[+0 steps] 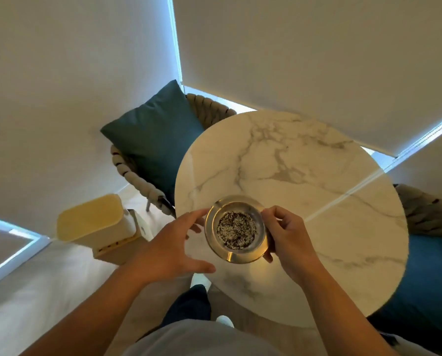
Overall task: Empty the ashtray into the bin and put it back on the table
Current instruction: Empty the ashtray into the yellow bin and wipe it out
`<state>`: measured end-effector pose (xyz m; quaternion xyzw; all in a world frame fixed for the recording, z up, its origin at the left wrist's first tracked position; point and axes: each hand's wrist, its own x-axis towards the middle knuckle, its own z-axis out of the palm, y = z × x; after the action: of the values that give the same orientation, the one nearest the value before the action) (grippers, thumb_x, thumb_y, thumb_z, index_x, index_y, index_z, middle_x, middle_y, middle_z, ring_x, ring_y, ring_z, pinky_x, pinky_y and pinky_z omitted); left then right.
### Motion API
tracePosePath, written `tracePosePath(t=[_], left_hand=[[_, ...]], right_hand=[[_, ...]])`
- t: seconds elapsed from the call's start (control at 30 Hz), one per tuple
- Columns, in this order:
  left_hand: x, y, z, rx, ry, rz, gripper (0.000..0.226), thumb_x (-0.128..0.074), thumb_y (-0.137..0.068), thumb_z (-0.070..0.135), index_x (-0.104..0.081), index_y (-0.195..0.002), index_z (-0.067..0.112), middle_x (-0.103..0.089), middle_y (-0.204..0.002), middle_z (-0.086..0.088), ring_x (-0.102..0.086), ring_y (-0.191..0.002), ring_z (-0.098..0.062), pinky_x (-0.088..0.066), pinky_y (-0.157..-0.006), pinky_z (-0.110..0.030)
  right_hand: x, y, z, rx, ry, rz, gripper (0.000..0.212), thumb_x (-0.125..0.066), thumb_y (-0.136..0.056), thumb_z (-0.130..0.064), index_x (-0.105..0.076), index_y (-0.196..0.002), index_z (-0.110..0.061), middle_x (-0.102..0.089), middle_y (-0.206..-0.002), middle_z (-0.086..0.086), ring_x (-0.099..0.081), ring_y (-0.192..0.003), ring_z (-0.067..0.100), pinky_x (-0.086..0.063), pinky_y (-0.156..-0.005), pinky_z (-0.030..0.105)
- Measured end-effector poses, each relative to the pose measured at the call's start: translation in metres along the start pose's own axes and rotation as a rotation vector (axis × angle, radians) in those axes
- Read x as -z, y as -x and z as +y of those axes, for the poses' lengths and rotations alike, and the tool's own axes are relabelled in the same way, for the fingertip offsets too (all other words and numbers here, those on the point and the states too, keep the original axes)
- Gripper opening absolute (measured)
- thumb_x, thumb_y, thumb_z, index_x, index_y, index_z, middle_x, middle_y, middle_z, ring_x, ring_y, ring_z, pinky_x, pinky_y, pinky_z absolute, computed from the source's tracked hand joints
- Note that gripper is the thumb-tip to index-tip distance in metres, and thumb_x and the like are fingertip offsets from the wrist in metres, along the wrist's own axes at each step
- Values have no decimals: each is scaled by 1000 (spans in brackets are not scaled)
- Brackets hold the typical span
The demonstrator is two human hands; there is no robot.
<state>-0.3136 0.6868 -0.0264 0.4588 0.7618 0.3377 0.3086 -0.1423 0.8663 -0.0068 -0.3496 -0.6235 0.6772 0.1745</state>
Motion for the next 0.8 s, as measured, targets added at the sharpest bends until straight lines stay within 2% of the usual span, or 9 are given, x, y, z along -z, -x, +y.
tracePosePath(t=[0.1,0.23,0.33,0.4,0.57,0.73,0.8], left_hand=[[-8,43,-16,80,-17,123,101,-82,-52,69,-23,-133,64,-48,-122,36,-46,-113,13,-49,-87,-17],[-6,99,-39,206,26,272,103,-85,-52,64,-29,-138,54,-48,-125,30,-51,-115,3,-53,-93,-28],[5,135,-51,267,53,388,107,-83,-48,71,-27,-138,55,-45,-131,31,-47,-118,7,-48,-90,-18],[16,154,-57,303,89,473,104,-85,-48,69,-29,-135,58,-46,-129,34,-45,-118,13,-47,-83,-12],[55,196,-81,346,100,616,93,-80,-49,72,-27,-125,70,-37,-119,55,-38,-114,24,-42,-68,0],[104,224,-135,414,55,640,93,-73,-47,80,-21,-123,74,-29,-118,60,-33,-115,27,-40,-70,0],[128,228,-161,423,40,629,96,-72,-47,82,-20,-127,72,-29,-119,59,-33,-115,27,-39,-77,-2]], right_hand=[[-21,10,5,-6,32,-103,32,-53,-98,-28,-60,-81,-2,-56,-55,18,-46,-39,28,-41,-37,30],[-62,20,2,-14,76,-280,29,-52,-97,-30,-63,-80,-9,-60,-58,14,-53,-43,24,-43,-39,31],[-101,26,-5,-16,97,-413,28,-52,-94,-34,-64,-80,-13,-62,-60,13,-57,-46,23,-44,-39,29],[-127,27,-9,-11,132,-484,27,-51,-96,-32,-65,-82,-13,-63,-62,12,-59,-48,23,-44,-39,29],[-201,22,-18,-2,221,-606,31,-51,-89,-39,-64,-88,-10,-66,-62,6,-60,-48,20,-45,-38,28],[-275,7,-17,-16,210,-640,39,-52,-85,-41,-62,-91,-4,-64,-61,8,-58,-49,24,-47,-39,28],[-303,-2,-13,-35,203,-621,40,-52,-84,-40,-61,-92,-2,-64,-61,8,-58,-48,22,-47,-38,28]])
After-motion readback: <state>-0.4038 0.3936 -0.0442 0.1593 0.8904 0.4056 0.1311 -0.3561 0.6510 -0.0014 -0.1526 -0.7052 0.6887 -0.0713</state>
